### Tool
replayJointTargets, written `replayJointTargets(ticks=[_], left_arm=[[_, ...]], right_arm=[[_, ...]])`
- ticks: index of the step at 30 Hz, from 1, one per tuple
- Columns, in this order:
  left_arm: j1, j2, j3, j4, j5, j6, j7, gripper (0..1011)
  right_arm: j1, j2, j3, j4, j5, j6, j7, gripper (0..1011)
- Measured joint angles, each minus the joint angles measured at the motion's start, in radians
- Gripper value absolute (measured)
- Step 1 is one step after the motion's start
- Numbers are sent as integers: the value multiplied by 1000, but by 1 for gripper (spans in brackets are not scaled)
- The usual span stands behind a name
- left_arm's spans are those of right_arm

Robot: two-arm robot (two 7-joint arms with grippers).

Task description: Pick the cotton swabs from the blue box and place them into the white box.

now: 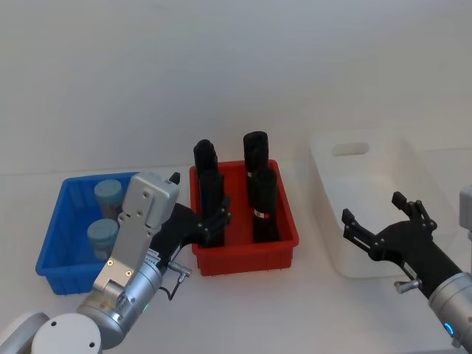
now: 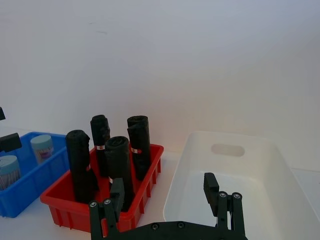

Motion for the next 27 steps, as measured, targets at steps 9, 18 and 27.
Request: replayJointTargets(ticks=[9, 18, 27], left_arm=[[0, 0, 0, 0, 0, 0, 0, 1004], [-2, -2, -1, 0, 0, 2, 0, 1004], [-27, -18, -13, 8, -1, 27, 15, 1004]], right_arm=[[0, 0, 0, 0, 0, 0, 0, 1002], [0, 0, 0, 0, 0, 0, 0, 1002], [0, 0, 0, 0, 0, 0, 0, 1002]])
